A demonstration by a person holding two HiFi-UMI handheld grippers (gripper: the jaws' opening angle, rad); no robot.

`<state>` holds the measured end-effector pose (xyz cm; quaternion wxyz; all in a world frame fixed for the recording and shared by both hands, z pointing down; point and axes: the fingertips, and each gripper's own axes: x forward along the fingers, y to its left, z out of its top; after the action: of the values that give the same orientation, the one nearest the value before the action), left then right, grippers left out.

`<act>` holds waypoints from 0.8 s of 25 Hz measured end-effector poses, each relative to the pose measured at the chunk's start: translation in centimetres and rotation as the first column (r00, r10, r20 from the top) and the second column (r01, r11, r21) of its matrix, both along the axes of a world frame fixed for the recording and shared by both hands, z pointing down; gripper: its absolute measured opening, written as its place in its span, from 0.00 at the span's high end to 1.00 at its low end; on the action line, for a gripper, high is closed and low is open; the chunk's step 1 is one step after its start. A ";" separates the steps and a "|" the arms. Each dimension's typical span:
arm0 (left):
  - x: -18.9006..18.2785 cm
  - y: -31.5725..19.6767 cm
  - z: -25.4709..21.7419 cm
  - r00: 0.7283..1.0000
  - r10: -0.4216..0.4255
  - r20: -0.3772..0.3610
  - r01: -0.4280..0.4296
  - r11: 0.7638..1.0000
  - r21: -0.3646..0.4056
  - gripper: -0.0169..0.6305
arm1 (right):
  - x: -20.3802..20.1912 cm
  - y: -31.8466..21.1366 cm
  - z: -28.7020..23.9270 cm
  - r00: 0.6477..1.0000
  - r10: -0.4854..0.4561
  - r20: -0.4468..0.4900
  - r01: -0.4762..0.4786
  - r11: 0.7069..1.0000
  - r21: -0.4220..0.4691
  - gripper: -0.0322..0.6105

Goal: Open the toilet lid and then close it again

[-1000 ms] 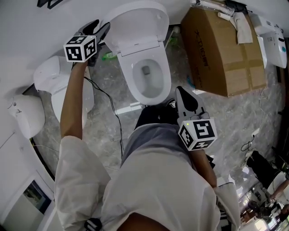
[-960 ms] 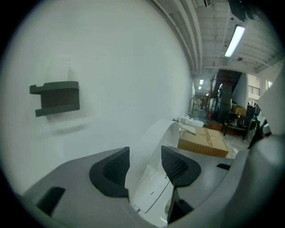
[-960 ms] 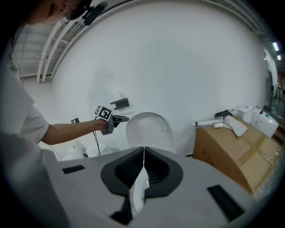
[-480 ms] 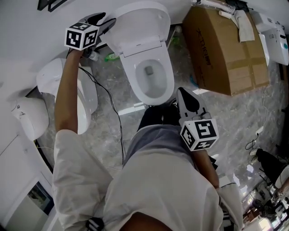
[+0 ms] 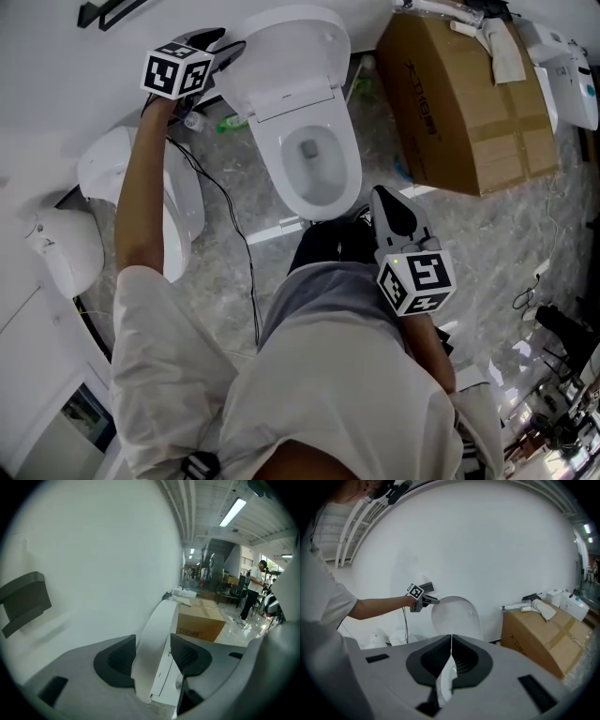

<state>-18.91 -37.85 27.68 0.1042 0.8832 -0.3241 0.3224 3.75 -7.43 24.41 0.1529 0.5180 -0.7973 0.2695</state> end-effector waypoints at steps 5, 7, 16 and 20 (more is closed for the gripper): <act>0.0 0.1 0.1 1.000 -0.020 0.007 0.020 1.000 0.011 0.65 | 0.3 0.5 0.0 1.000 0.005 0.002 -0.005 1.000 0.000 0.93; 0.0 0.2 0.0 0.999 -0.038 -0.003 0.038 0.999 0.021 0.65 | 0.2 0.7 -0.1 1.000 0.006 0.002 -0.006 1.000 0.004 0.93; 0.1 2.4 0.4 1.000 -0.024 0.015 0.024 0.999 0.039 0.65 | -0.1 2.2 -0.3 1.000 -0.002 0.008 0.002 1.000 0.008 0.93; 0.2 3.3 0.6 1.000 -0.022 0.013 0.022 0.999 0.046 0.65 | -0.3 2.8 -0.4 1.000 -0.010 0.007 0.010 1.000 0.009 0.93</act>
<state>-18.75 -34.52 28.28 0.0853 0.8796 -0.3418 0.3198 3.46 -4.60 24.05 0.1491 0.5135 -0.8017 0.2671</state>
